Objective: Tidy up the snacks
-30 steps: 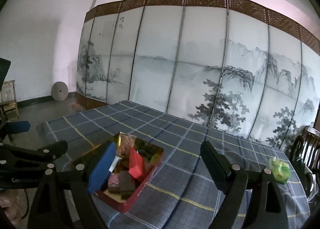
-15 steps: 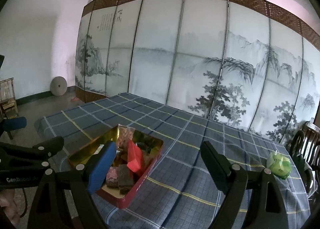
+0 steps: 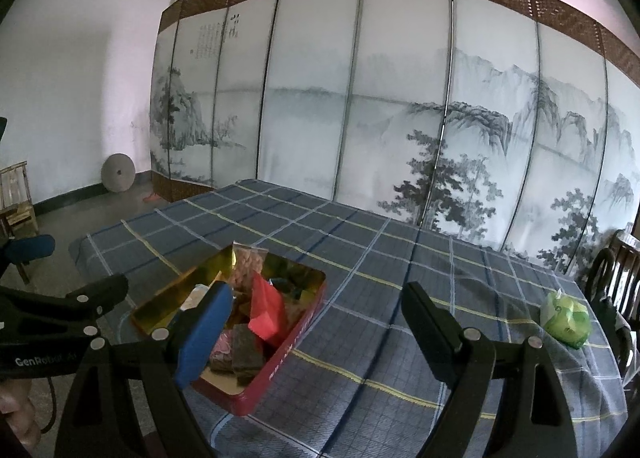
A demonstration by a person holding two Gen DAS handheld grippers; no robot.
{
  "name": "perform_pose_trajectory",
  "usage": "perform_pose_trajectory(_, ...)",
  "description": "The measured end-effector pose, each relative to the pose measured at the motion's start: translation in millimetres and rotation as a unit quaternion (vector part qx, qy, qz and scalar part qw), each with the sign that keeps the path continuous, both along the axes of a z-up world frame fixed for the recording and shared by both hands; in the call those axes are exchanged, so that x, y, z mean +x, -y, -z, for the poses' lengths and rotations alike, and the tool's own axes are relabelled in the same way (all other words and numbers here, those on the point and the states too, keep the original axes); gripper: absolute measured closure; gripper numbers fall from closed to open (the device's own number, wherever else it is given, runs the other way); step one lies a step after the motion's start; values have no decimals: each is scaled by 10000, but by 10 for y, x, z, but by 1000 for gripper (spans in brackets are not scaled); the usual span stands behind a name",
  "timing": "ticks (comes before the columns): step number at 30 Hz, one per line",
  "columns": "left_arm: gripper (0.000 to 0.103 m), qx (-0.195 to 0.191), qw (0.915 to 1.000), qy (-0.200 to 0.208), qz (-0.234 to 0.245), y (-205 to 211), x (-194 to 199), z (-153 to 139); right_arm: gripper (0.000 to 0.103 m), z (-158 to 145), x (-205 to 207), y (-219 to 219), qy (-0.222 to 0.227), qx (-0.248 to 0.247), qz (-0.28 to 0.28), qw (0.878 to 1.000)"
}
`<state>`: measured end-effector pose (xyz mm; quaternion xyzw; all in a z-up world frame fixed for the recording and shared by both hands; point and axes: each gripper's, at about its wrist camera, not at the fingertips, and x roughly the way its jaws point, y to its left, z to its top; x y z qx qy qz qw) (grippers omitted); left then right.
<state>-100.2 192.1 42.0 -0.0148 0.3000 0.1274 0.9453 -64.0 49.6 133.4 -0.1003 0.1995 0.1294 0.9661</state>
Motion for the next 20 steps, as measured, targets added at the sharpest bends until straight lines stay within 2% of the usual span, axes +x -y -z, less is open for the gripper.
perform_pose_trajectory(11,0,242,9996,-112,93,106,270,56,15,151,274,127,-312,83,88,9994)
perform_pose_trajectory(16,0,193,9993,-275,142,145,437,55,15,248,614,577,-573,173,388,9975)
perform_pose_trajectory(20,0,366,9984,-412,96,216,544,58,15,455,983,1211,-903,88,940,9914)
